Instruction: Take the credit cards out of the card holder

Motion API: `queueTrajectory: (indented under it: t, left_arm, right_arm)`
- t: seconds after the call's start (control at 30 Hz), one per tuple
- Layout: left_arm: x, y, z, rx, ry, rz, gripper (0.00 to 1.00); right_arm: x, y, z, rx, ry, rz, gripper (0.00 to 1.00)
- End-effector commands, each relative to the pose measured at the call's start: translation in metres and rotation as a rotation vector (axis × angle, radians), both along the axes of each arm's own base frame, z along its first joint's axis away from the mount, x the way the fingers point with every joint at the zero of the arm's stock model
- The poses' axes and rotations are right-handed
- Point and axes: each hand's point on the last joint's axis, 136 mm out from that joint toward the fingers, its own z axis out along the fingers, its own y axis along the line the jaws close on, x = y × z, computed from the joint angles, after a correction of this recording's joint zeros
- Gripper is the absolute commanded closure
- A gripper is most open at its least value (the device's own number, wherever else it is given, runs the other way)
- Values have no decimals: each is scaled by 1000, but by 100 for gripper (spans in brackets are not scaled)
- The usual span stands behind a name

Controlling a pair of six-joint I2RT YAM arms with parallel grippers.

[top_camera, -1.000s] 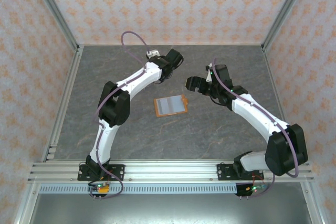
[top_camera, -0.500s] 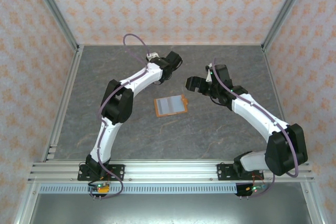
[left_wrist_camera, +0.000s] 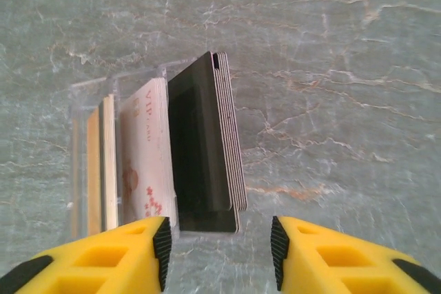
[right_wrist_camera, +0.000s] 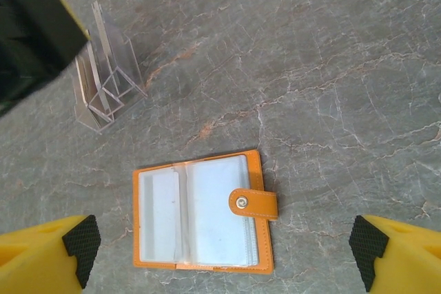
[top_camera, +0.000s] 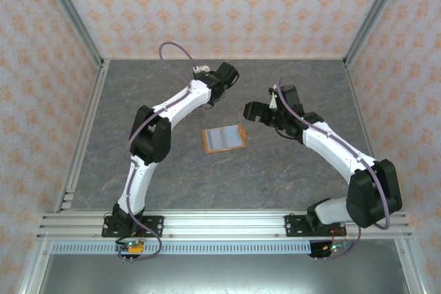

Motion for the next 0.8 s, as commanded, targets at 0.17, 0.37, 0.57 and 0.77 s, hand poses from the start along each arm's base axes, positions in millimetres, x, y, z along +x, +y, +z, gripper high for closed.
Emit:
queueTrajectory:
  t: [0.17,0.37,0.57,0.77]
  left_arm:
    - [-63,27,66,-120,-69,-58,26]
    - [-113,59,43,-173,-39,-47,9]
    - [-149,87,9,-211,6,-23,0]
    - [-168,94,-19,-303,37,-14,0]
  right_arm:
    - [-3,19,-11,48,75,78,9]
    - [-15,49,-30,-79,114,155,12]
    - [-35,81,-65,-228,187,229,20]
    - [-44,98,-97,-345,258,266,34]
